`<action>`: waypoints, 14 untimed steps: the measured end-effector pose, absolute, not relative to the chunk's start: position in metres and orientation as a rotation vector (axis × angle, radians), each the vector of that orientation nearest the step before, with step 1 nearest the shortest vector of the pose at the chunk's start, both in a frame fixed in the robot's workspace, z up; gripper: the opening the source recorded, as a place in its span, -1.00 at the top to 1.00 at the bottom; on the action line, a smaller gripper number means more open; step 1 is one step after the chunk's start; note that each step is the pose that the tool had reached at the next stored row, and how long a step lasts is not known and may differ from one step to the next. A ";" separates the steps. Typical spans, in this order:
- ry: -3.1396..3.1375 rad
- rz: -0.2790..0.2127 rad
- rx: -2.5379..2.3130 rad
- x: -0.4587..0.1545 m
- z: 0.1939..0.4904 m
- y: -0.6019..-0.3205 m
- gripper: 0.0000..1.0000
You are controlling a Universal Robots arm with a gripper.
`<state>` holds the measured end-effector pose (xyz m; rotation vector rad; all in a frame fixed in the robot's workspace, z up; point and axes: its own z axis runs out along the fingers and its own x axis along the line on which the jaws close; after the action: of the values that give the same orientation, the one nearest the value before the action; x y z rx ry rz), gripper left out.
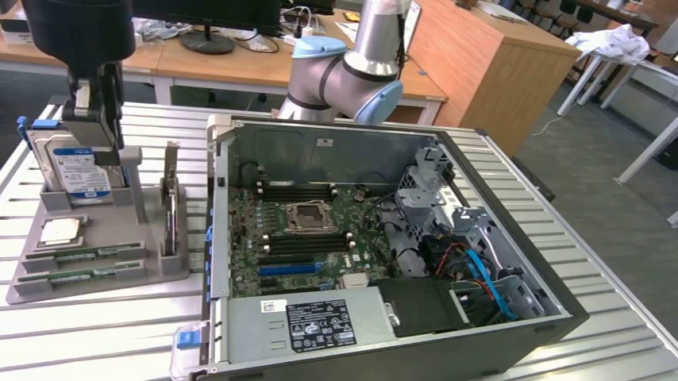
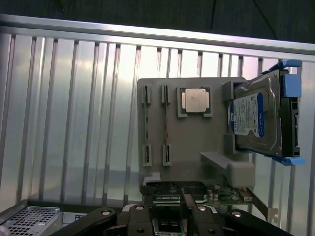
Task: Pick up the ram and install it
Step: 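Pick up the ram and move it above insertion slot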
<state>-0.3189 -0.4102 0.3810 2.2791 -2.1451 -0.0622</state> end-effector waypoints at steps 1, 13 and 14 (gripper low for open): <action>-2.145 -0.062 2.279 -0.319 0.381 -0.410 0.29; -2.145 -0.062 2.279 -0.321 0.377 -0.410 0.29; -2.145 -0.062 2.279 -0.321 0.377 -0.410 0.29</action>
<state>-0.3214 -0.4102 0.3771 2.2791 -2.1451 -0.0622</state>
